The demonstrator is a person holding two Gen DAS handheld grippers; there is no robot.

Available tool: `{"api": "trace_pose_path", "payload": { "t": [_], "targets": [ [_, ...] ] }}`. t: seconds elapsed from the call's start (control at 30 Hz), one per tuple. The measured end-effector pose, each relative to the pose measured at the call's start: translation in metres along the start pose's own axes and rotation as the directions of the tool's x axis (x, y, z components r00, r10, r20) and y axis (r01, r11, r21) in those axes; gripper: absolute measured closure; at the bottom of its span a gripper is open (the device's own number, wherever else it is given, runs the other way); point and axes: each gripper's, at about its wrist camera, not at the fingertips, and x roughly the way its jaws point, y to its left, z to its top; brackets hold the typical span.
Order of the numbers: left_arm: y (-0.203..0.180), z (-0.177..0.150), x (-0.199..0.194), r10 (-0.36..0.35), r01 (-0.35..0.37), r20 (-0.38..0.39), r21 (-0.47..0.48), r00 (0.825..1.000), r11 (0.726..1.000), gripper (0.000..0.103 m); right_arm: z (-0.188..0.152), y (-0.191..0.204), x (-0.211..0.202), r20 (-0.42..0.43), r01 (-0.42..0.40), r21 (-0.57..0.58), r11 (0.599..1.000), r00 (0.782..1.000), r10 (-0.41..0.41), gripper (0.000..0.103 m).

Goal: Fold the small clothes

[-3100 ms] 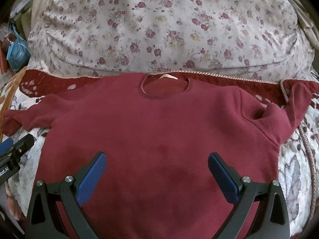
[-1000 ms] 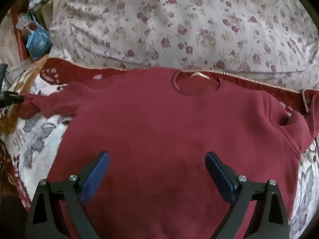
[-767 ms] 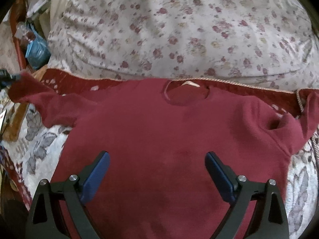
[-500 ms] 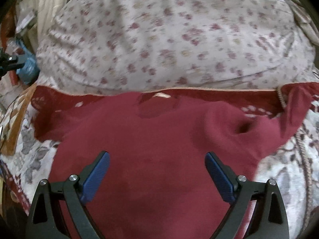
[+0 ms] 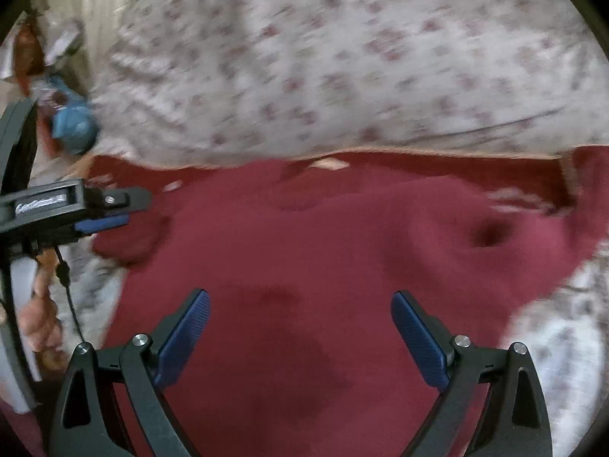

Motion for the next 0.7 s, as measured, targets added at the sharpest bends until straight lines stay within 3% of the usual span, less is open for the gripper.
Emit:
{"api": "trace_pose_path", "payload": {
  "t": [0.07,0.17,0.33,0.4,0.47,0.53,0.6,0.63,0.7],
  "targets": [
    [0.036,-0.003,-0.008,0.175,-0.174,0.067,-0.029,0.982,0.984,0.035,0.004,0.014,0.018,-0.036,-0.069,0.001,0.998,0.997,0.069,0.013],
    [0.080,-0.005,-0.001,0.339,-0.332,0.071,-0.096,0.938,0.939,0.034,0.019,0.048,0.057,-0.091,-0.139,-0.027,0.990,0.987,0.136,0.028],
    [0.132,-0.008,0.025,0.362,-0.358,-0.024,-0.229,0.932,0.905,0.034,0.045,0.093,0.105,-0.140,-0.258,-0.017,0.966,0.957,0.253,0.029],
    [0.143,-0.006,0.031,0.314,-0.314,-0.047,-0.280,0.948,0.907,0.034,0.052,0.108,0.122,-0.150,-0.274,-0.013,0.962,0.951,0.269,0.029],
    [0.147,-0.002,0.028,0.307,-0.301,-0.030,-0.313,0.951,0.901,0.034,0.057,0.122,0.146,-0.174,-0.257,-0.022,0.966,0.953,0.250,0.029],
    [0.150,0.001,0.028,0.331,-0.322,-0.026,-0.318,0.943,0.892,0.034,0.059,0.132,0.160,-0.175,-0.240,-0.046,0.970,0.958,0.228,0.045],
    [0.153,0.003,0.026,0.326,-0.317,-0.027,-0.330,0.945,0.889,0.034,0.063,0.140,0.158,-0.136,-0.180,-0.107,0.978,0.977,0.165,0.091],
    [0.157,0.003,0.025,0.324,-0.314,-0.027,-0.337,0.946,0.888,0.034,0.066,0.138,0.151,-0.119,-0.195,-0.104,0.975,0.976,0.183,0.096],
    [0.162,0.002,0.020,0.325,-0.308,-0.017,-0.365,0.946,0.879,0.034,0.073,0.130,0.132,-0.081,-0.235,-0.089,0.968,0.970,0.228,0.096]
  ]
}}
